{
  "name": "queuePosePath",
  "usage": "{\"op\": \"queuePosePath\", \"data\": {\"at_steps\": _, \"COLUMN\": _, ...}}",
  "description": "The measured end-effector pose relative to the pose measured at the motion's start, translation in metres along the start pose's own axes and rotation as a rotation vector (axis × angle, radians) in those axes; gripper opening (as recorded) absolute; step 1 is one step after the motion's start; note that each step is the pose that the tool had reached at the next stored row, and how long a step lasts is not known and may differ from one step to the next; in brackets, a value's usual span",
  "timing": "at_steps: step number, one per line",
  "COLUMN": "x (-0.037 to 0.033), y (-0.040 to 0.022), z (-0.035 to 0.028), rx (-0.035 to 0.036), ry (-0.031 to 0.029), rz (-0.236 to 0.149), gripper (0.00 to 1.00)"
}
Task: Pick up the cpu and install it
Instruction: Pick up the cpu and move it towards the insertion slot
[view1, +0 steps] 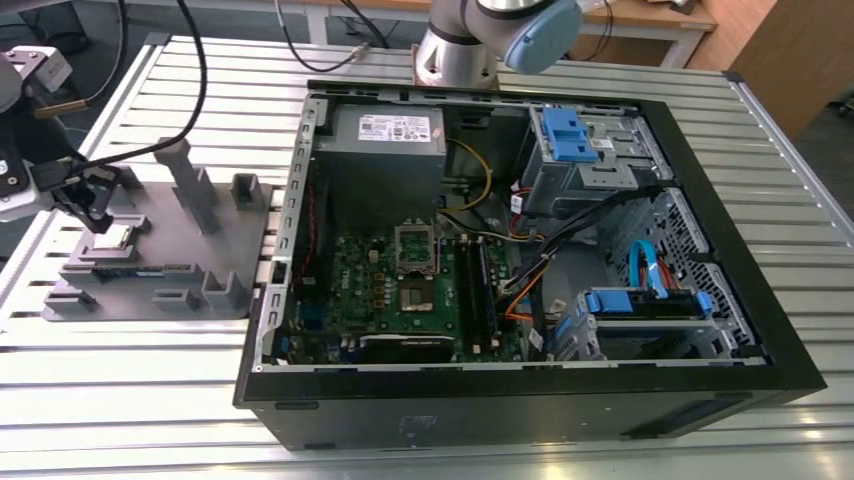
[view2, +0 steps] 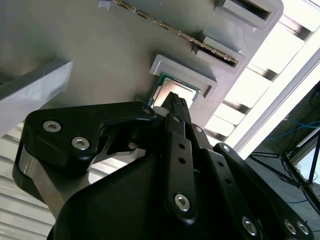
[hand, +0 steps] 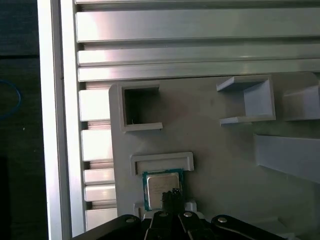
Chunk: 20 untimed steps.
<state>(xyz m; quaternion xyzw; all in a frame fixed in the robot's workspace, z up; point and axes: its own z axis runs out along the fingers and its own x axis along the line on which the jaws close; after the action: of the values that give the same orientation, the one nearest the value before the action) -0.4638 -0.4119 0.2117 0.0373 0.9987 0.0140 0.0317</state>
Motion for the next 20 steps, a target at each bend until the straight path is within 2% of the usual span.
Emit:
{"op": "queuePosePath", "data": {"at_steps": 3, "x": 0.0003, "y": 0.0020, "z": 0.0025, "rx": 0.0005, "ry": -0.0002, "rz": 0.000, "gripper": 0.11}}
{"op": "queuePosePath", "data": {"at_steps": 9, "x": 0.0016, "y": 0.0022, "z": 0.0075, "rx": 0.0046, "ry": -0.0002, "rz": 0.000, "gripper": 0.11}}
{"op": "queuePosePath", "data": {"at_steps": 14, "x": 0.0038, "y": 0.0023, "z": 0.0111, "rx": 0.0052, "ry": -0.0006, "rz": -0.001, "gripper": 0.11}}
{"op": "queuePosePath", "data": {"at_steps": 20, "x": 0.0040, "y": 0.0024, "z": 0.0118, "rx": 0.0054, "ry": -0.0005, "rz": 0.000, "gripper": 0.11}}
